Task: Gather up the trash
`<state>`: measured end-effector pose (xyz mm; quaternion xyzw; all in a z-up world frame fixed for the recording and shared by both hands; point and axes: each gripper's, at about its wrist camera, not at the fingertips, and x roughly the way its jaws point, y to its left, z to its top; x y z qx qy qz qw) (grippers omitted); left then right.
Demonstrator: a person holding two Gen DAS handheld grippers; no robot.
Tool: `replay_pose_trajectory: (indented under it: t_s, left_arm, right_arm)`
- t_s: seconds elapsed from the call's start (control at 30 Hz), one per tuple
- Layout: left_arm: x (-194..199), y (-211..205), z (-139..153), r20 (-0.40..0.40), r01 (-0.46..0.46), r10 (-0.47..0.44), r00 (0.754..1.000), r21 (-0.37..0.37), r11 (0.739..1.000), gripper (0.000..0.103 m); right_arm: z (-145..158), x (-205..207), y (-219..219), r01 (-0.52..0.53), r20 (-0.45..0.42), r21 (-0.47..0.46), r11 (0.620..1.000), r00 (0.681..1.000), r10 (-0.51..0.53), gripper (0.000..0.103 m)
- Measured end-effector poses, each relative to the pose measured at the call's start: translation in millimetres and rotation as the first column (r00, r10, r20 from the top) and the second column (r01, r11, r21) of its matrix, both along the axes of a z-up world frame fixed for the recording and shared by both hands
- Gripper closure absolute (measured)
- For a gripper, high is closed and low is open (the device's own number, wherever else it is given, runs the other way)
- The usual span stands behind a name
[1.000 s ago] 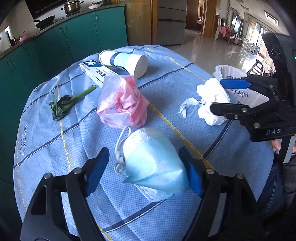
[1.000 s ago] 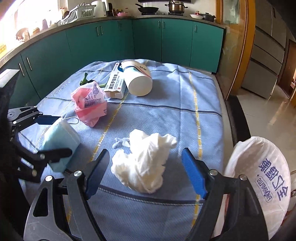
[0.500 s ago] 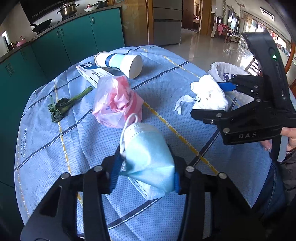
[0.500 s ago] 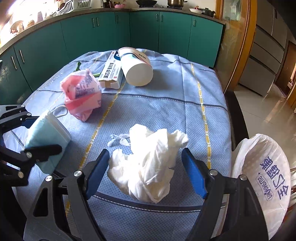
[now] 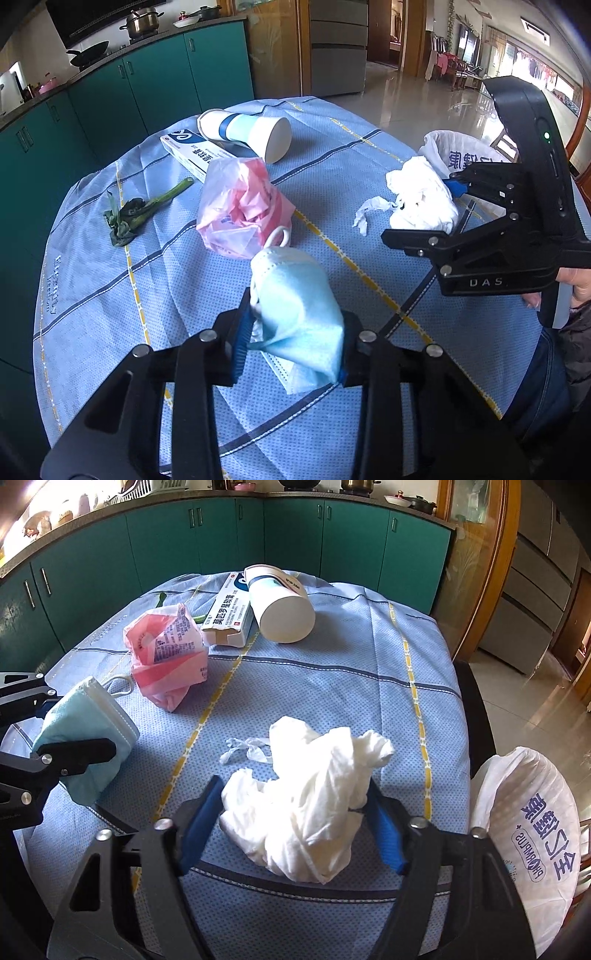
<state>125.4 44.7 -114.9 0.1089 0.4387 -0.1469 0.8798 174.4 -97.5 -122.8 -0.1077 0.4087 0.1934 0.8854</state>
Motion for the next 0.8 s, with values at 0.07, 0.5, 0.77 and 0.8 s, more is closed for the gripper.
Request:
replay_pose_trajectory:
  t_s: [0.07,0.5,0.77,0.8]
  left_arm:
    - [-0.1,0.1,-0.3,-0.001,0.0,0.0,1.0,0.001,1.0,0.066]
    - [0.1,-3.3,-6.4,-0.004,-0.01,0.01,1.0,0.029,1.0,0.054]
    - [0.0,-5.1,-8.0,-0.001,-0.009,0.009,1.0,0.044,0.999,0.053]
    - [0.2,-4.8,-8.1,-0.001,-0.01,0.01,1.0,0.044,0.999,0.053]
  right_arm:
    - [0.4,-1.1,-0.1,-0.005,-0.001,0.002,1.0,1.0,0.005,0.044]
    - [-1.0,-1.7,-2.0,0.003,-0.004,0.003,1.0,1.0,-0.003,0.037]
    - [-1.1,-1.2,-2.3,0.004,-0.006,0.005,1.0,1.0,-0.004,0.037]
    - [-1.1,-1.2,-2.4,0.004,-0.006,0.005,1.0,1.0,-0.004,0.037]
